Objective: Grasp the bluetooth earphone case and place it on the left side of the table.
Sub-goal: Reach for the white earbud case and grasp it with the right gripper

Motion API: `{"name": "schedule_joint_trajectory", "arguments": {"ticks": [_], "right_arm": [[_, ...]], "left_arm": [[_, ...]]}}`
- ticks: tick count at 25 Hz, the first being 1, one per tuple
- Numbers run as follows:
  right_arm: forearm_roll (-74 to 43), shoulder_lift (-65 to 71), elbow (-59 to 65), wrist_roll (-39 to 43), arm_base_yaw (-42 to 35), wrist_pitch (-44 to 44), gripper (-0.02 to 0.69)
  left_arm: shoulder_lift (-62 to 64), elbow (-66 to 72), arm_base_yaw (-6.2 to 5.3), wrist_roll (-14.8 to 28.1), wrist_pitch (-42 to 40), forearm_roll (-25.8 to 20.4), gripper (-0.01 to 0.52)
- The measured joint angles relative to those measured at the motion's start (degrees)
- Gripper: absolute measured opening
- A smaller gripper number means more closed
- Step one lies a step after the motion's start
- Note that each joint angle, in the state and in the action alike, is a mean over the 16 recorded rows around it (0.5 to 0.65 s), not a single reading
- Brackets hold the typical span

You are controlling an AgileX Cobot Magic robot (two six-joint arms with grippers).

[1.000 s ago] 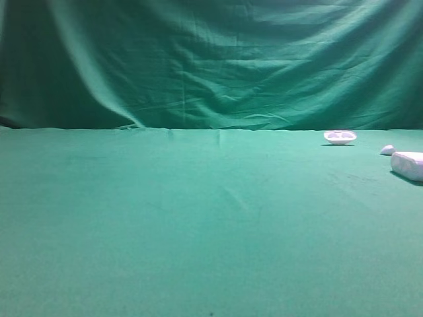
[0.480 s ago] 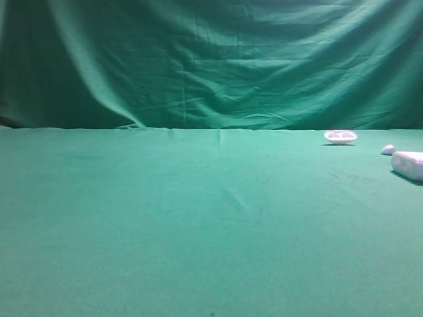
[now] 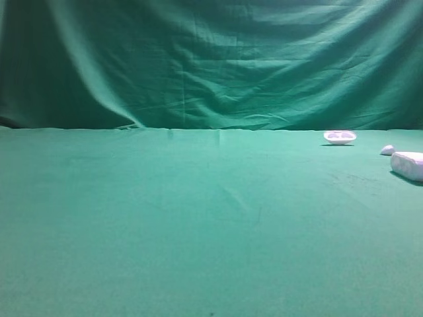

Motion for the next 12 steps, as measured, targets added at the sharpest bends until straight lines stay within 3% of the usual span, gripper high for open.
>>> {"name": "schedule_joint_trajectory", "arguments": {"ticks": [12], "right_arm": [[0.89,24.41,-9.74,-5.77,5.56,9.75,0.003]], "left_arm": [[0.0,0.0,0.0,0.0,0.0,0.0,0.0]]}}
